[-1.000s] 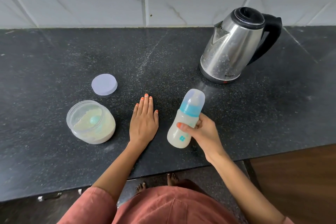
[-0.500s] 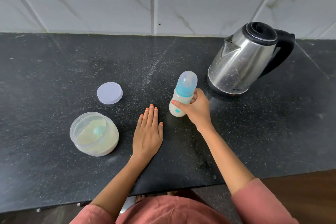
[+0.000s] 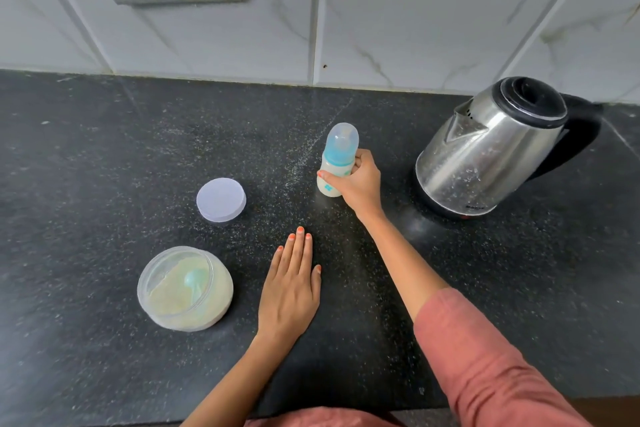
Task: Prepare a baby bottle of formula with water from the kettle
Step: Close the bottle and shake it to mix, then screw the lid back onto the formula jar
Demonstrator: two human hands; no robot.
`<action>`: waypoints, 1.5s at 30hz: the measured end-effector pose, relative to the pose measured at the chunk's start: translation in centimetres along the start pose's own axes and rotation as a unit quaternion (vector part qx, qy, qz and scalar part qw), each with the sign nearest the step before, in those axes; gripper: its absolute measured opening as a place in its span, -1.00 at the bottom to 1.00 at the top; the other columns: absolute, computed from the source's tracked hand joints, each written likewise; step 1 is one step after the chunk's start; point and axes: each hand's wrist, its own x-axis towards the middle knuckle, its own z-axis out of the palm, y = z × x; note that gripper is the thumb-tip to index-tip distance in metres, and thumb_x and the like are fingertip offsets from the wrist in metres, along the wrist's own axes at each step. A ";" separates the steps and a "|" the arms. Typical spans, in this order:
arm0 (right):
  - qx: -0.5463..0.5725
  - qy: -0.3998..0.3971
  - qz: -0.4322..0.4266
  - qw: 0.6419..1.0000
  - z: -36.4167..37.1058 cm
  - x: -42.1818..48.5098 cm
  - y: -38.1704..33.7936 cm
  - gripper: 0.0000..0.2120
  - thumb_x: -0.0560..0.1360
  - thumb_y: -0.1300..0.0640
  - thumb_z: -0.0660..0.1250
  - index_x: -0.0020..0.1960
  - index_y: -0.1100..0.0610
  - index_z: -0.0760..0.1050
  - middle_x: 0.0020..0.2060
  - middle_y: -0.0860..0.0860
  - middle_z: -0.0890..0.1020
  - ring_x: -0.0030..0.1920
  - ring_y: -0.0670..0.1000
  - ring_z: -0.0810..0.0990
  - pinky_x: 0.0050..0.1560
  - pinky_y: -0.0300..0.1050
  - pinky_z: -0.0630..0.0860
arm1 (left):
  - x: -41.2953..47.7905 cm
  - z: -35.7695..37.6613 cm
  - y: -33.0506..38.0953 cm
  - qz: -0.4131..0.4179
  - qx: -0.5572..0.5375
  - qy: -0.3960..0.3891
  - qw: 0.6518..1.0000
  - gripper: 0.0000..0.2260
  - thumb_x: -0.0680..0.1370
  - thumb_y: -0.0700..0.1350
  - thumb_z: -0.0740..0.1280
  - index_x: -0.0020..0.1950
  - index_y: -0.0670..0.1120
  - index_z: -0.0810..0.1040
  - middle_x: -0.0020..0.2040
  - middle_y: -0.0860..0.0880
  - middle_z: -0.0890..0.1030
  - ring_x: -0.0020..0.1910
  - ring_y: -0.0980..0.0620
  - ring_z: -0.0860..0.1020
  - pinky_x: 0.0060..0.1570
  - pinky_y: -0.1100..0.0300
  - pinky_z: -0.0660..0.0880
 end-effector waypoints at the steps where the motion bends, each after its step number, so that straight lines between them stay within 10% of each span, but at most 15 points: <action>1: 0.000 -0.001 0.000 1.000 0.2 0.2 0.0 -0.45 0.24 0.13 0.54 0.13 0.14 0.37 0.08 0.03 0.56 0.01 -0.13 0.49 -0.02 -0.31 0.44 | 0.0 -0.1 0.0 0.000 0.004 0.004 1.000 -0.51 0.58 -0.01 -0.06 0.42 -0.22 0.29 0.43 -0.16 0.31 0.41 -0.11 0.31 0.35 -0.06 0.19; 16: -0.018 -0.029 -0.026 0.999 1.5 0.5 1.0 -0.34 0.25 0.10 0.54 0.24 0.13 0.29 0.15 0.03 0.50 0.06 -0.13 0.44 0.03 -0.34 0.38 | 0.0 -0.1 0.1 0.003 0.020 0.002 1.000 -0.53 0.56 -0.03 0.00 0.36 -0.24 0.39 0.37 -0.17 0.42 0.33 -0.12 0.42 0.28 -0.08 0.29; 24: -0.009 -0.056 -0.042 0.998 -0.5 -0.9 2.0 -0.40 0.32 0.25 0.48 0.30 0.17 0.33 0.27 0.10 0.49 0.23 -0.07 0.46 0.16 -0.26 0.38 | 0.1 1.1 -0.7 0.007 -0.018 0.014 1.000 -0.52 0.64 0.01 -0.03 0.52 -0.08 -0.05 0.53 0.00 -0.08 0.45 0.11 -0.22 0.33 0.28 -0.40; 45: -0.075 -0.181 -0.155 0.968 0.9 -8.5 -2.4 -0.74 0.41 0.18 0.40 0.10 0.11 0.53 0.04 -0.01 0.60 0.01 -0.14 0.52 0.01 -0.48 0.37 | -2.2 -9.4 -0.6 0.025 -0.149 0.182 0.972 -0.54 0.54 -0.11 0.31 0.42 -0.16 0.32 0.42 -0.10 0.37 0.42 -0.07 0.31 0.34 0.20 0.11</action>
